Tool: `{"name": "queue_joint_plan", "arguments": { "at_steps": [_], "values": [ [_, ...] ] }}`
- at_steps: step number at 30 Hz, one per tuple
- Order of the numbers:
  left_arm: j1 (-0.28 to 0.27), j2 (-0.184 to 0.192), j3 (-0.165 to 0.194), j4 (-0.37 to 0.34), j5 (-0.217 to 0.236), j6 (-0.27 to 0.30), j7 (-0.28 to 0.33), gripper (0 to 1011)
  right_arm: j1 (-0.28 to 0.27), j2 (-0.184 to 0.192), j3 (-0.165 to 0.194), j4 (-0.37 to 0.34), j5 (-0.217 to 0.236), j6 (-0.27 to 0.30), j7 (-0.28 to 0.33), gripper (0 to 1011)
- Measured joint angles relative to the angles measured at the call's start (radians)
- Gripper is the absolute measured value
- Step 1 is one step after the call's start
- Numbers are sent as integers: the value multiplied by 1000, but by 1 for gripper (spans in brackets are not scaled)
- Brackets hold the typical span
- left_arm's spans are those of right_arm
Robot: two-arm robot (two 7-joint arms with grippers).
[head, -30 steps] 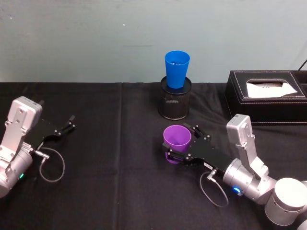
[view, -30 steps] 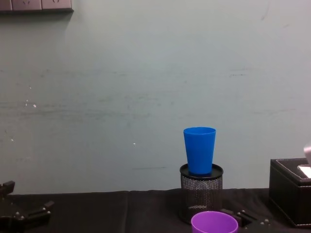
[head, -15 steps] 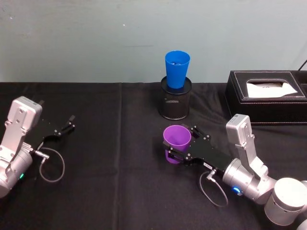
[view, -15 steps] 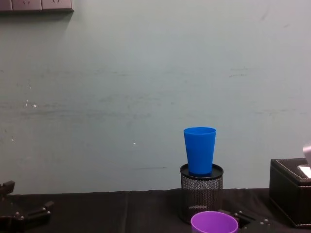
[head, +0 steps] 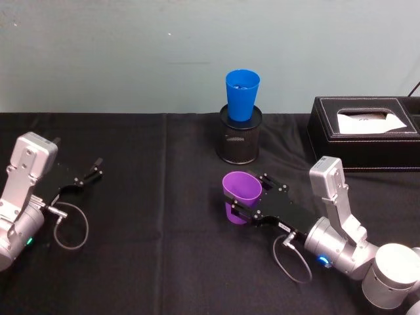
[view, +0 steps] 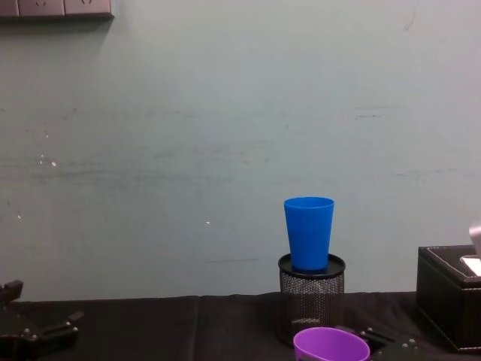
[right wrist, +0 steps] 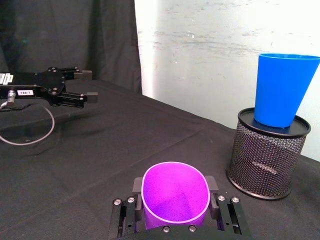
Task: Pick up one cup with a gripper and tap it against the other cup.
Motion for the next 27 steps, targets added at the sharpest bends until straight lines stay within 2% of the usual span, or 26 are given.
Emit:
{"name": "queue_joint_plan", "arguments": {
  "at_steps": [7, 9, 15, 20, 27],
  "values": [
    [0, 0, 0, 0, 0, 0, 0, 1000, 0, 0, 0, 0, 0, -1, 0, 724],
    [0, 0, 0, 0, 0, 0, 0, 1000, 1, 7, 4, -10, -11, 3, -4, 724],
    [0, 0, 0, 0, 0, 0, 0, 1000, 7, 33, 22, -68, -42, 48, -13, 724],
    [0, 0, 0, 0, 0, 0, 0, 1000, 12, 40, 54, -131, -7, 109, 21, 724],
    [0, 0, 0, 0, 0, 0, 0, 1000, 17, 44, 76, -194, 45, 183, 44, 724]
  ]
}}
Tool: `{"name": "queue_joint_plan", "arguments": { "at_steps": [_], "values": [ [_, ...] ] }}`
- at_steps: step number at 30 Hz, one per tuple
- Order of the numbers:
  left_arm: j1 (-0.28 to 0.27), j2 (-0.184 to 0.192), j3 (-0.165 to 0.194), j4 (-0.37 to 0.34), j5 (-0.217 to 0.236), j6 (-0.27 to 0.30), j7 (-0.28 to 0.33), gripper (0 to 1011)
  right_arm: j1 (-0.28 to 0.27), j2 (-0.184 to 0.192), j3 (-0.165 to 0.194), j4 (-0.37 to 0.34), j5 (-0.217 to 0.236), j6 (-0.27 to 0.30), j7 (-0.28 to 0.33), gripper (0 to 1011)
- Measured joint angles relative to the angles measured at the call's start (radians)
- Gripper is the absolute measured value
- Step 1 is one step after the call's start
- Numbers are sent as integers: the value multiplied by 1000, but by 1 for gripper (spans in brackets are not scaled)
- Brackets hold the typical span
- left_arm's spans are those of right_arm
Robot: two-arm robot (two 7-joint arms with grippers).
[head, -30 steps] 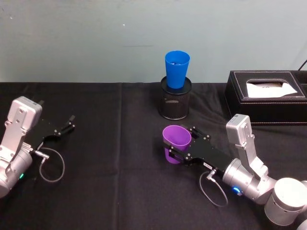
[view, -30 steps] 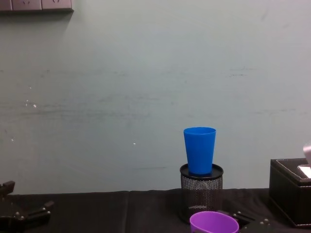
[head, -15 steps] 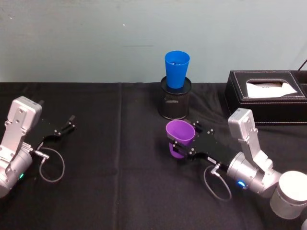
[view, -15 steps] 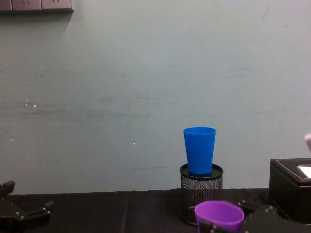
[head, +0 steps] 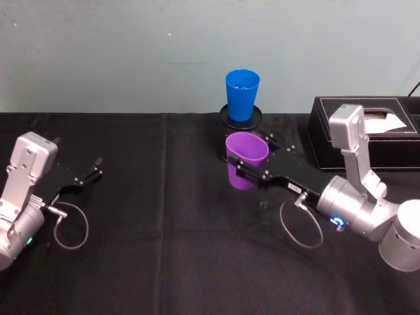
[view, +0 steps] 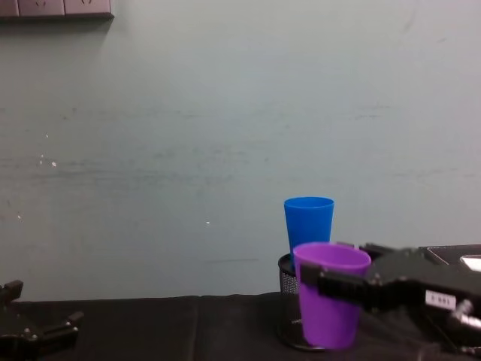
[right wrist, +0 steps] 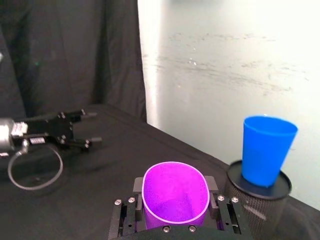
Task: Pick up one cup with a gripper and tap it against the other cup.
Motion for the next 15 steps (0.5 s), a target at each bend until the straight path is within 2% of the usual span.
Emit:
{"name": "queue_joint_plan", "arguments": {
  "at_steps": [7, 15],
  "values": [
    [0, 0, 0, 0, 0, 0, 0, 1000, 19, 19, -3, -71, 30, 93, 3, 724],
    [0, 0, 0, 0, 0, 0, 0, 1000, 44, 41, -13, -113, 44, 155, -9, 724]
  ]
}}
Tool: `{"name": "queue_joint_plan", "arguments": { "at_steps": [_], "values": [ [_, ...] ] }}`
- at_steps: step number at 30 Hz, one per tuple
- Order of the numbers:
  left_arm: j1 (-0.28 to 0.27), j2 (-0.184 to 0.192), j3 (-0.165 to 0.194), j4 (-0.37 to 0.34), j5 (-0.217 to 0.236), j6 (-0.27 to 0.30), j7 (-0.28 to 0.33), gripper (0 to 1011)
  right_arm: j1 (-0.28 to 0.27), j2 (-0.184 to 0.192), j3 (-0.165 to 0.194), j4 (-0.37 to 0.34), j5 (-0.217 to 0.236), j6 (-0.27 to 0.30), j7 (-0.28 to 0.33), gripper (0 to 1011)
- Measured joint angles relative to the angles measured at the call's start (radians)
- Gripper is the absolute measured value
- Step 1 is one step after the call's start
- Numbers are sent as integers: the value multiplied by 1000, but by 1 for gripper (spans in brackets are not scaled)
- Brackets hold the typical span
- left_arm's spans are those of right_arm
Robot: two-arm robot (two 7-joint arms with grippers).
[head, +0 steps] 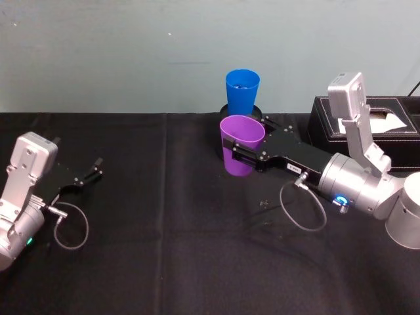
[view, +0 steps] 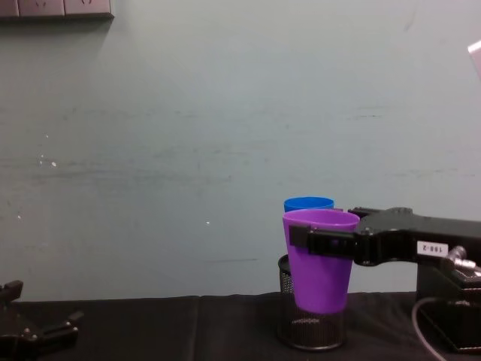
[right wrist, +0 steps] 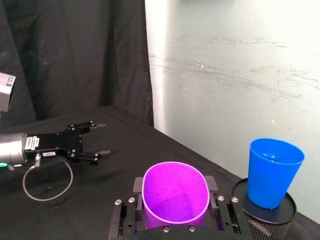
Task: Pick up one cup with a gripper and tap it against the other cup.
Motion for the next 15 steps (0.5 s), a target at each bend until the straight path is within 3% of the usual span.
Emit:
{"name": "queue_joint_plan", "arguments": {
  "at_steps": [15],
  "values": [
    [0, 0, 0, 0, 0, 0, 0, 1000, 24, 30, -13, -30, 18, 36, -15, 724]
  ]
}}
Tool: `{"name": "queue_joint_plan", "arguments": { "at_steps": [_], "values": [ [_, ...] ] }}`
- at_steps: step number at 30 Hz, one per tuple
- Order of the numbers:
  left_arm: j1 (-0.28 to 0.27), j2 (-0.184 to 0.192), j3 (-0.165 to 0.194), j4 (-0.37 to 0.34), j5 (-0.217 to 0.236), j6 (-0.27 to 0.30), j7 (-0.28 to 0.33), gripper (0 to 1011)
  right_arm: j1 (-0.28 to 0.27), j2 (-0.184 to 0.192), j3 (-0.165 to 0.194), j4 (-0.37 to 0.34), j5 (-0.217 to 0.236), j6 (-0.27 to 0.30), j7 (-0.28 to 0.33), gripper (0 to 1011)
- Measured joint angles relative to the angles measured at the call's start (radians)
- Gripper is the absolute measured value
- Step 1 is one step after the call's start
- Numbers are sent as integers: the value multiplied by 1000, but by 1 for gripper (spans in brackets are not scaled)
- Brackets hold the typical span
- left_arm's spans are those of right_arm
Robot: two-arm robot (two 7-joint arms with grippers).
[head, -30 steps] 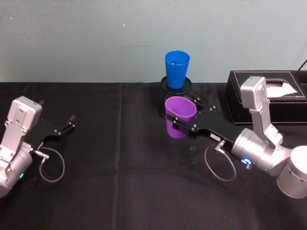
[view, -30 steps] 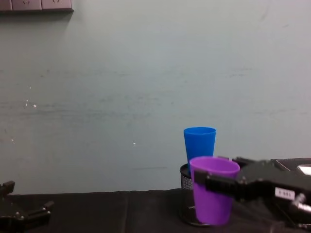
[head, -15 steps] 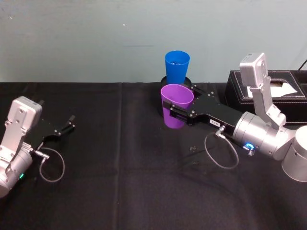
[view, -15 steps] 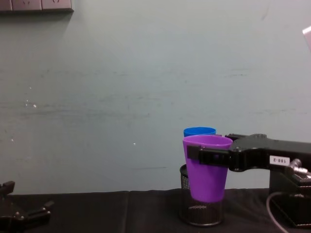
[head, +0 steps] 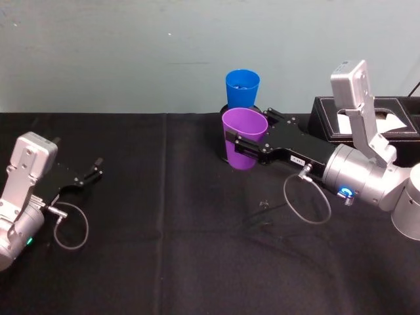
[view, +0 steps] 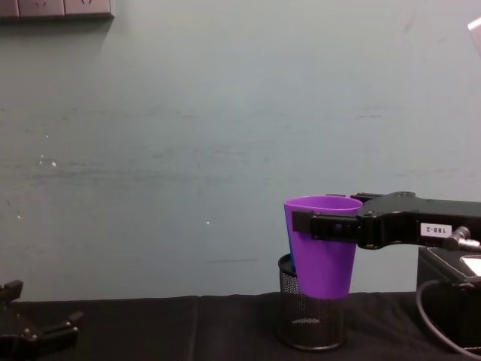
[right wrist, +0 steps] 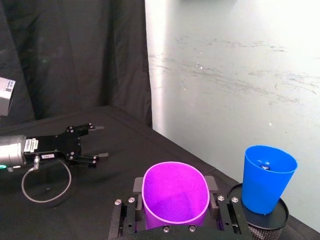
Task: Pick up one cup with a gripper and tap it against the other cup.
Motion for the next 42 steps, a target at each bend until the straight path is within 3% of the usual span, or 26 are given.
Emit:
{"name": "queue_joint_plan", "arguments": {
  "at_steps": [42],
  "values": [
    [0, 0, 0, 0, 0, 0, 0, 1000, -1, -3, 2, 1, -3, -2, -1, 724]
  ]
}}
